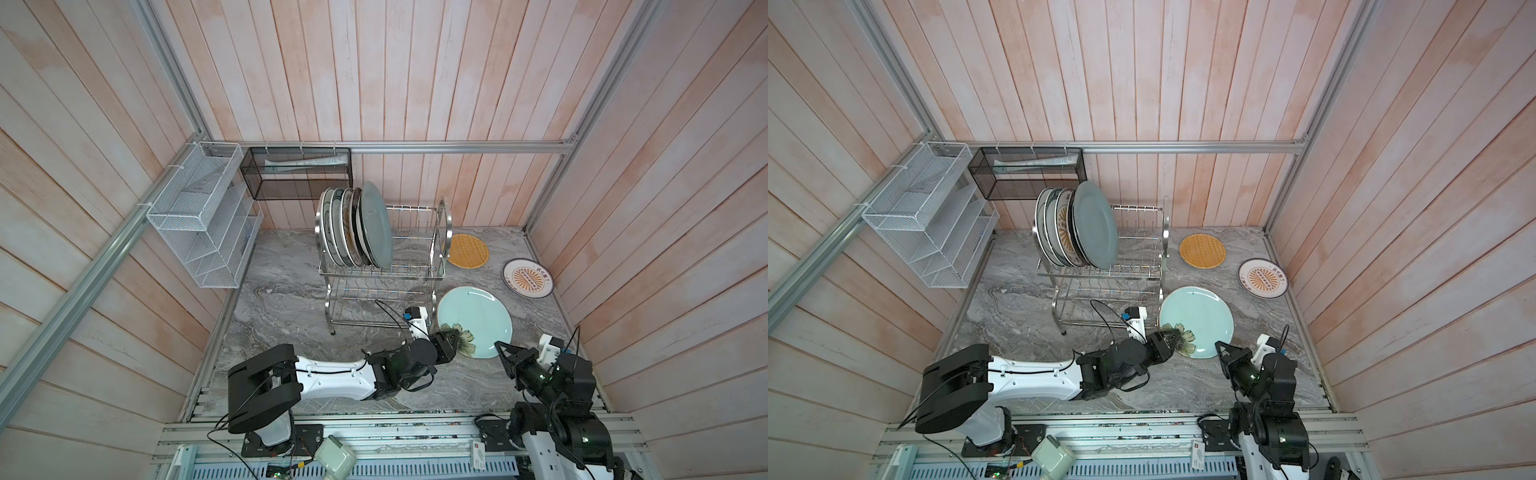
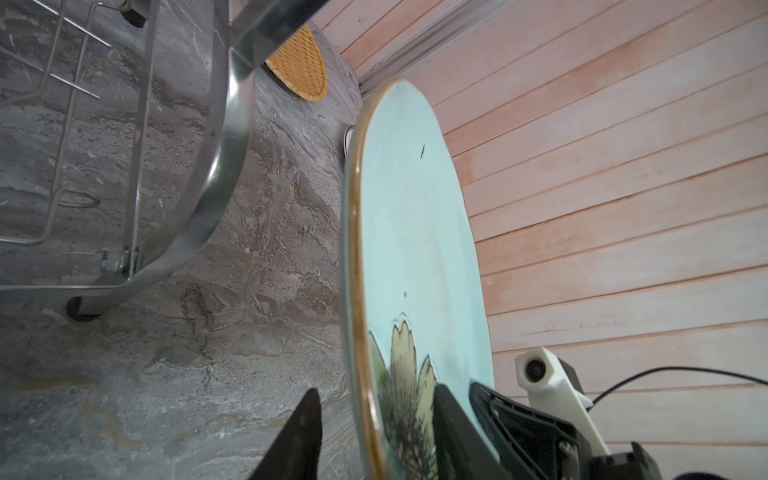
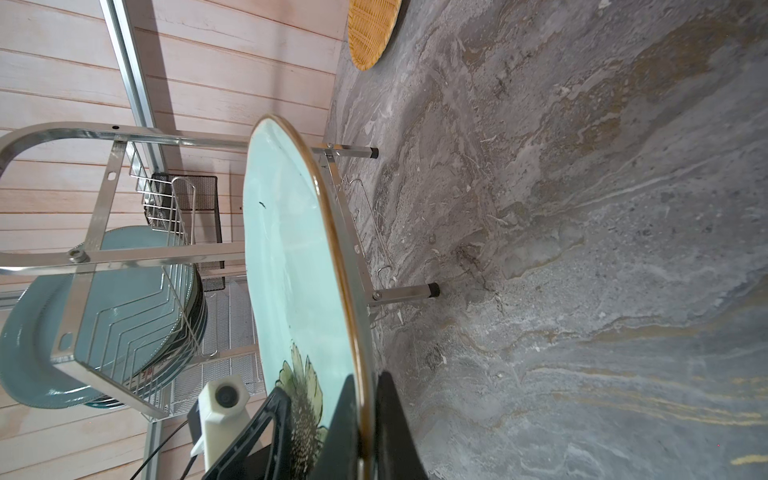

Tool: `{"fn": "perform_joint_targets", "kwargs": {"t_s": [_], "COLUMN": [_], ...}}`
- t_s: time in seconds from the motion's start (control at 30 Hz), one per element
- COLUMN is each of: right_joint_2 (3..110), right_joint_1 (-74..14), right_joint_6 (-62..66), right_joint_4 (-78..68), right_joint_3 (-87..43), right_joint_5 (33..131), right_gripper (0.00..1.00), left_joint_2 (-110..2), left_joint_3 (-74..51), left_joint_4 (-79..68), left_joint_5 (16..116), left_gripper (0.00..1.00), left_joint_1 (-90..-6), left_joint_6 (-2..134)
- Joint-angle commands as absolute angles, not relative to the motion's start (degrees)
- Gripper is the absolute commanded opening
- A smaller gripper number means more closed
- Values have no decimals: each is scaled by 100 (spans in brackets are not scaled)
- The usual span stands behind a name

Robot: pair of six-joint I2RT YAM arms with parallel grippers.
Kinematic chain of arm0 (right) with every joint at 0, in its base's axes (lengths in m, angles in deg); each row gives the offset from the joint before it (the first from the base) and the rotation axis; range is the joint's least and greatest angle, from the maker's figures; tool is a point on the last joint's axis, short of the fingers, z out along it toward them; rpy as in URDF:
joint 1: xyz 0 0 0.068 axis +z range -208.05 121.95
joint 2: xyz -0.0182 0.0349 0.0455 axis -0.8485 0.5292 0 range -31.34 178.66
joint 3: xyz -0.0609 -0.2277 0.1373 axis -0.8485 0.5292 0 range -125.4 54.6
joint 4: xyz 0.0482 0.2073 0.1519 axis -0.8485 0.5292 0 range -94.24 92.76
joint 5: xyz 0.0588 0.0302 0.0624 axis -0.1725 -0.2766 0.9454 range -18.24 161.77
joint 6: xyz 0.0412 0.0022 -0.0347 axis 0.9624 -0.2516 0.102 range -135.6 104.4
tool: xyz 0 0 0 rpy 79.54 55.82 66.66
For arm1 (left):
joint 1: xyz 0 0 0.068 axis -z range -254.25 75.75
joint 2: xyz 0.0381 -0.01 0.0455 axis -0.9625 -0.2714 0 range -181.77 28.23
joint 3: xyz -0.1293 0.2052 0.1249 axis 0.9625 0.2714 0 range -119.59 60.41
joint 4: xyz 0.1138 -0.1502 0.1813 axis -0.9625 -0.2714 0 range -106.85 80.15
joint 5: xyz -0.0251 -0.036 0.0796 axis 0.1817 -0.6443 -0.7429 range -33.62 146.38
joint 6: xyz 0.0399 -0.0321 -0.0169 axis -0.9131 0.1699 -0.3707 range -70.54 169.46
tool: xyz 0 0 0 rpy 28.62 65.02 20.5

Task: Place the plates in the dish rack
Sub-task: 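Swing the left gripper over and grasp the raised plate edge, then lift the plate with the left gripper while the right gripper opens and withdraws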

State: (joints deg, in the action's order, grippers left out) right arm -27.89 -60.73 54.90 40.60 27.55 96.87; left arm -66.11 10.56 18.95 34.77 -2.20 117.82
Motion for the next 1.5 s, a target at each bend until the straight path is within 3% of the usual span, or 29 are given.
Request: {"fn": "perform_joint_targets", "kwargs": {"t_s": [0.0, 0.27, 0.37, 0.4, 0.47, 0.53, 0.97, 1.1, 1.27, 1.47], "right_joint_2": [-2914, -2849, -2758, -2731, -2671, -2548, -1158, -808, -534, -191], "right_joint_1": [-6059, -6066, -6064, -6070, -6066, -6064, -6060, -6057, -6052, -6051], "right_joint_6": [5603, 5608, 5439, 5343, 5180, 5102, 4581, 4358, 3783, 3590], "right_joint_4": [3505, 3404, 3271, 3223, 3197, 3173, 1749, 1127, 449, -1148], "right_joint_3": [2473, 2443, 2406, 2384, 2331, 2306, 2299, 2691, 3336, 4252], "right_joint_5": [9897, 9924, 10007, 10011, 9951, 9909, 9001, 8903, 8916, 9248], "right_gripper": [0, 0, 0, 11, 47, 97, 98, 98, 98, 98], "left_joint_2": [-6829, -6994, -6943, -6892, -6765, -6629, -4960, -4142, -2809, -2111], "left_joint_3": [861, 942, 1227, 1276, 1340, 1418, 2579, 2881, 2602, 2020], "left_joint_4": [2203, 2946, 3639, 3645, 3542, 3446, 2627, 2109, 706, -275], "left_joint_5": [3524, 3612, 3654, 3639, 3590, 3568, 3278, 3270, 2981, 3290], "left_gripper": [32, 2, 0, 0, 0, 0, 0, 0, 0, 0], "left_joint_1": [-286, -297, -289, -272, -229, -186, -17, 36, 19, 10], "left_joint_6": [11943, 12352, 12362, 12372, 12362, 12346, 12072, 11436, 10391, 9956]}}
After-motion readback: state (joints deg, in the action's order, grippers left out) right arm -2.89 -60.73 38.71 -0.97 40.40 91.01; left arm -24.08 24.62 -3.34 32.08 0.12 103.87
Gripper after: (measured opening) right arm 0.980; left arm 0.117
